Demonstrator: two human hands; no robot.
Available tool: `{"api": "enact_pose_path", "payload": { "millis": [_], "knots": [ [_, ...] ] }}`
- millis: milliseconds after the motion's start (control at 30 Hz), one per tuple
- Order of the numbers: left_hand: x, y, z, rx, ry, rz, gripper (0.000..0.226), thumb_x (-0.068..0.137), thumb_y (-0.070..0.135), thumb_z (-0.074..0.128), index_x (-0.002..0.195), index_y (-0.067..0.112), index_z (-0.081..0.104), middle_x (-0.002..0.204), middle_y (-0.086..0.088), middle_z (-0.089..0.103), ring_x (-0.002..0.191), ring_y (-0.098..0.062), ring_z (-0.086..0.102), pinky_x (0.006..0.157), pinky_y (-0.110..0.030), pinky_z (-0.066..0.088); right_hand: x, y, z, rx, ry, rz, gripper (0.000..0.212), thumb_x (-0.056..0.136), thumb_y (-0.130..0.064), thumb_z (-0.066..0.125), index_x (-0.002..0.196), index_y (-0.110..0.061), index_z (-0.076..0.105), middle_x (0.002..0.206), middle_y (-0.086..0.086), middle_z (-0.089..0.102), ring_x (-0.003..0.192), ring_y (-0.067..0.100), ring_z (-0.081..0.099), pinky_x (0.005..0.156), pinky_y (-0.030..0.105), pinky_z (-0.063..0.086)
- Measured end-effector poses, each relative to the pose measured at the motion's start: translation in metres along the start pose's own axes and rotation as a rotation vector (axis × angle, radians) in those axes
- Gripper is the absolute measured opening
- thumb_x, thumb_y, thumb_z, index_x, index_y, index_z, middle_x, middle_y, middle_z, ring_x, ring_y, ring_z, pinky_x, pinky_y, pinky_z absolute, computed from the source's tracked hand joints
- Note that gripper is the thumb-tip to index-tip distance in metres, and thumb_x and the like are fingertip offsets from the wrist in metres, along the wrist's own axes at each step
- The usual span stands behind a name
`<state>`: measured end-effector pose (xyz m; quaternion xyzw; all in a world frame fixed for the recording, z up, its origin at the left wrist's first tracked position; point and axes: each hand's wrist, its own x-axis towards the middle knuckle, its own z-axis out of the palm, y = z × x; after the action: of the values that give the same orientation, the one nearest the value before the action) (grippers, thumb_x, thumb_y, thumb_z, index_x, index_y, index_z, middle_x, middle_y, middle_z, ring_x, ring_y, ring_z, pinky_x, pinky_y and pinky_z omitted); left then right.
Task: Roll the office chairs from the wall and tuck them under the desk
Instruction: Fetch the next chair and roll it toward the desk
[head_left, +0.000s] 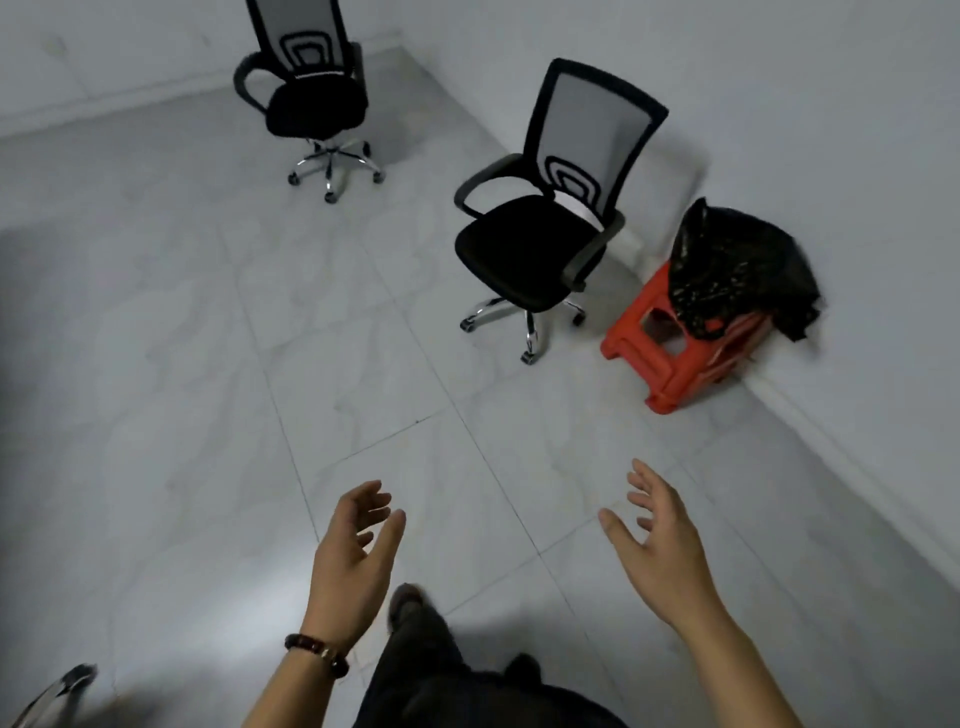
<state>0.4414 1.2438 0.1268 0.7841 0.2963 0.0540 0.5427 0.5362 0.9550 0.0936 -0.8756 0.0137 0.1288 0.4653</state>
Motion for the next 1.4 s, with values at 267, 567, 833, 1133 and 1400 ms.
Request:
{"api": "enact_pose_path", "payload": {
  "millis": [267, 567, 833, 1133, 1400],
  "knots": [
    [0.089, 0.050, 0.115, 0.076, -0.076, 0.056, 0.034, 0.090, 0.022, 0.060, 0.122, 0.023, 0.051, 0.112, 0.013, 0.062, 0.104, -0.002, 0.058, 0.082, -0.022, 0.045, 0.109, 0.044, -0.065, 0.062, 0.082, 0.046, 0.065, 0.089, -0.025, 0.068, 0.144, -0.033, 0.035, 0.135, -0.011, 0.047, 0.120, 0.002, 0.050, 0.094, 0.024, 0.043],
    [0.283, 0.134, 0.280, 0.064, -0.123, 0.014, 0.029, 0.092, 0.019, 0.057, 0.120, 0.022, 0.049, 0.114, 0.004, 0.061, 0.101, -0.005, 0.058, 0.073, -0.014, 0.043, 0.349, 0.044, -0.154, -0.119, 0.049, 0.009, 0.061, 0.093, -0.028, 0.063, 0.146, -0.030, 0.034, 0.132, -0.012, 0.044, 0.121, 0.005, 0.049, 0.099, 0.037, 0.047],
    [0.440, 0.293, 0.358, 0.075, -0.168, 0.217, 0.031, 0.093, 0.023, 0.056, 0.123, 0.022, 0.048, 0.108, 0.014, 0.058, 0.100, 0.002, 0.056, 0.076, -0.011, 0.043, 0.535, -0.021, -0.231, -0.029, 0.180, -0.082, 0.059, 0.091, -0.029, 0.065, 0.145, -0.029, 0.038, 0.139, -0.007, 0.047, 0.122, 0.007, 0.051, 0.097, 0.040, 0.050],
    [0.611, 0.326, 0.463, 0.137, -0.132, 0.067, 0.035, 0.092, 0.021, 0.057, 0.125, 0.019, 0.047, 0.111, 0.007, 0.059, 0.098, -0.002, 0.058, 0.071, -0.007, 0.044, 0.766, -0.020, -0.238, -0.081, 0.024, -0.040, 0.057, 0.093, -0.033, 0.062, 0.144, -0.031, 0.036, 0.143, -0.005, 0.043, 0.129, 0.014, 0.048, 0.106, 0.045, 0.045],
    [0.767, 0.387, 0.547, 0.127, -0.166, -0.097, 0.038, 0.092, 0.022, 0.057, 0.129, 0.016, 0.047, 0.112, 0.004, 0.058, 0.098, -0.006, 0.057, 0.076, -0.012, 0.045, 0.999, -0.073, -0.265, -0.113, -0.105, -0.121, 0.056, 0.092, -0.031, 0.063, 0.143, -0.022, 0.042, 0.136, -0.002, 0.048, 0.119, 0.010, 0.053, 0.100, 0.044, 0.048]
  ]
}}
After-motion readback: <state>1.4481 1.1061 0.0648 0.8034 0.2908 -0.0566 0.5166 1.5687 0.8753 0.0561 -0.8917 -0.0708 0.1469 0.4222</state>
